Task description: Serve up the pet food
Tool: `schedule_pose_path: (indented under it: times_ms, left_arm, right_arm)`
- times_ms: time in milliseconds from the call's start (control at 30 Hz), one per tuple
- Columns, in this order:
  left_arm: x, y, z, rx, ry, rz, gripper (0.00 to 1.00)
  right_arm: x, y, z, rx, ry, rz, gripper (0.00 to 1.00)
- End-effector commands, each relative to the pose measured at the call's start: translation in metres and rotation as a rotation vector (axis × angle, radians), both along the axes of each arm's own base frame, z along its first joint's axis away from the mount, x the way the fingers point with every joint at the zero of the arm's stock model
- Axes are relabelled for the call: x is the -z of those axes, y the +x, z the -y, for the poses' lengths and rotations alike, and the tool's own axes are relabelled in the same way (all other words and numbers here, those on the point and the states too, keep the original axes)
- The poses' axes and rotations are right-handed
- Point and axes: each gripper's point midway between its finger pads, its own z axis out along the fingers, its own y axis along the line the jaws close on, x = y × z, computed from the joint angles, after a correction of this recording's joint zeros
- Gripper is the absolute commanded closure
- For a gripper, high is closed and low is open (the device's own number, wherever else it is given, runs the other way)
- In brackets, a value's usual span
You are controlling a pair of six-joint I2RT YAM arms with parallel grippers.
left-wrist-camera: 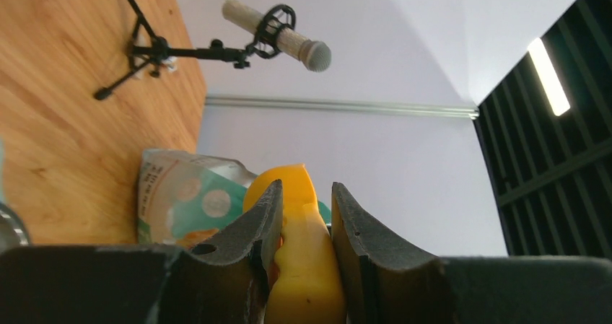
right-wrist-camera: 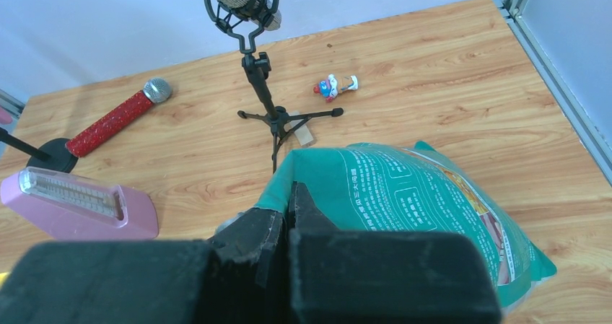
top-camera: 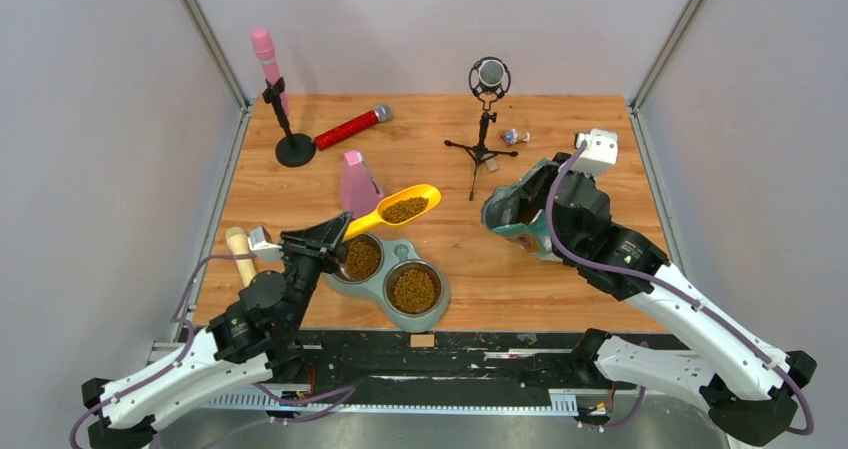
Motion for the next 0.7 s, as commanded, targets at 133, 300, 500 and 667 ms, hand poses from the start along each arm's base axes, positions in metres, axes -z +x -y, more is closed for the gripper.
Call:
schedule_pose_path:
  times_ms: [133,300,500,667]
  left_arm:
    - [0.025,-0.01,-0.065,-0.168,0.164,-0.08,1.0]
    - [0.032,-0.015,-0.084,-0.207,0.198,-0.116,1.0]
    - [0.041,-0.026,-0.116,-0.266,0.294,-0.166,1.0]
    - [0.051,-0.03,-0.13,-0.298,0.365,-0.2,1.0]
  right_arm:
    - [-0.058,0.004,-0.001,0.023,0.171,0.155,1.0]
    - [-0.059,0.003,0.0,0.028,0.169,0.157,1.0]
    - [-0.059,0.002,0.004,0.041,0.17,0.161,1.0]
    - [-0.058,0.003,0.004,0.046,0.162,0.159,1.0]
